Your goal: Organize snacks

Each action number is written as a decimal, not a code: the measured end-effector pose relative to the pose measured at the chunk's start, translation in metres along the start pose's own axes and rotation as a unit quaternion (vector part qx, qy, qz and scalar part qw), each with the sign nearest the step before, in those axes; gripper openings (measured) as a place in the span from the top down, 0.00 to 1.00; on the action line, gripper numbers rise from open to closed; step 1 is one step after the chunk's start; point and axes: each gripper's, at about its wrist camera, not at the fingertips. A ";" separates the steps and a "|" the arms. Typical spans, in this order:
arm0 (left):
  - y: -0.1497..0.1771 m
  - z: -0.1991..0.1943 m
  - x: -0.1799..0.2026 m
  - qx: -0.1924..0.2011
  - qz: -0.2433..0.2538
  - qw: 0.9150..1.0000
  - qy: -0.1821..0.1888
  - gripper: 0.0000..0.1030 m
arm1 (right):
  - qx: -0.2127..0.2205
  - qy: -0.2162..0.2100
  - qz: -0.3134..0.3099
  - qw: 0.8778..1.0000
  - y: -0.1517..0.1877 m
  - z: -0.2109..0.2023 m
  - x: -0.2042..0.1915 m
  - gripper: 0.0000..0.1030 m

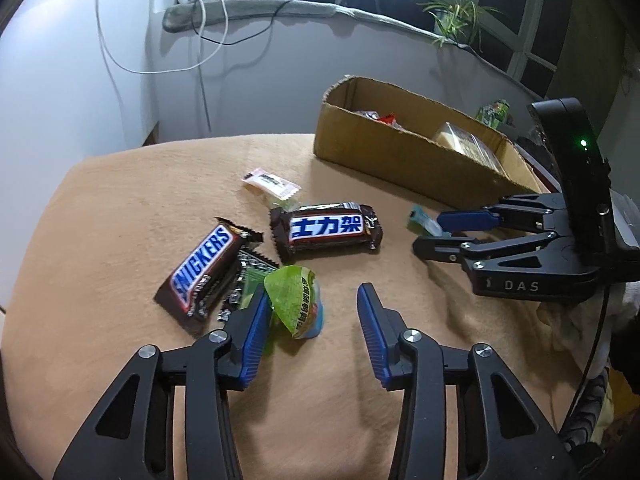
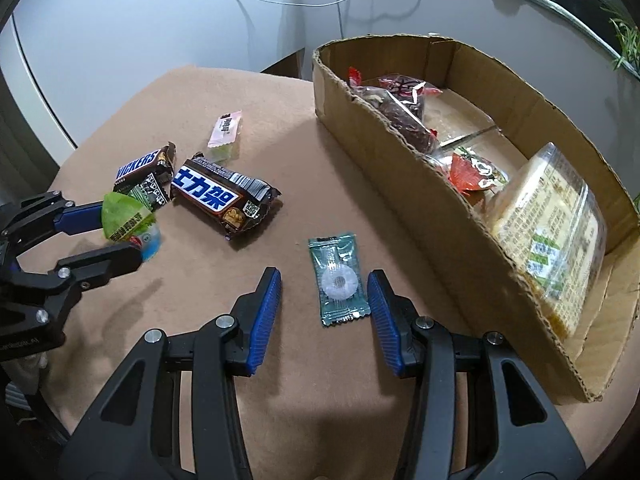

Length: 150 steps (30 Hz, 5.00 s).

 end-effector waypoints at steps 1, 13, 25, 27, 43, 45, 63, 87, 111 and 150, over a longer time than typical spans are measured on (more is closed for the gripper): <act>0.000 0.002 0.001 -0.001 0.003 1.000 -0.001 0.60 | -0.001 0.000 0.000 1.000 0.000 0.000 0.000 0.57; 0.001 0.023 0.006 -0.025 0.019 0.999 -0.008 0.79 | -0.004 0.013 -0.020 1.000 -0.003 0.000 -0.002 0.76; 0.000 0.009 0.001 -0.001 -0.003 1.000 0.000 0.79 | 0.005 -0.008 0.008 1.000 0.007 -0.013 0.004 0.77; 0.000 0.006 0.002 0.002 -0.002 1.000 0.001 0.79 | 0.009 -0.011 0.011 1.000 0.008 -0.019 0.005 0.77; -0.045 -0.017 0.019 0.054 0.005 0.998 0.022 0.79 | 0.078 -0.007 0.050 0.996 0.001 -0.090 0.053 0.77; -0.055 -0.014 0.024 0.060 0.009 0.998 0.028 0.79 | 0.084 0.002 0.059 0.995 -0.002 -0.095 0.065 0.77; -0.123 0.048 0.074 0.048 0.036 0.996 0.066 0.79 | 0.073 0.043 0.117 0.990 -0.014 -0.075 0.153 0.77; -0.128 0.075 0.090 0.025 0.046 0.997 0.049 0.56 | 0.067 0.053 0.120 0.989 -0.012 -0.061 0.161 0.55; -0.109 0.011 0.073 0.055 0.033 0.997 0.041 0.56 | 0.095 0.032 0.092 0.991 -0.007 -0.108 0.117 0.55; -0.024 -0.021 -0.068 0.002 -0.047 0.999 -0.016 0.56 | 0.015 -0.047 -0.107 0.993 -0.047 -0.020 -0.066 0.55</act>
Point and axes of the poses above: each gripper's, at about its wrist camera, not at the fingertips, and z roughly the way its jaws point, x to its right, y to its underside, and after that the axes turned 12 degrees about y, right-handed
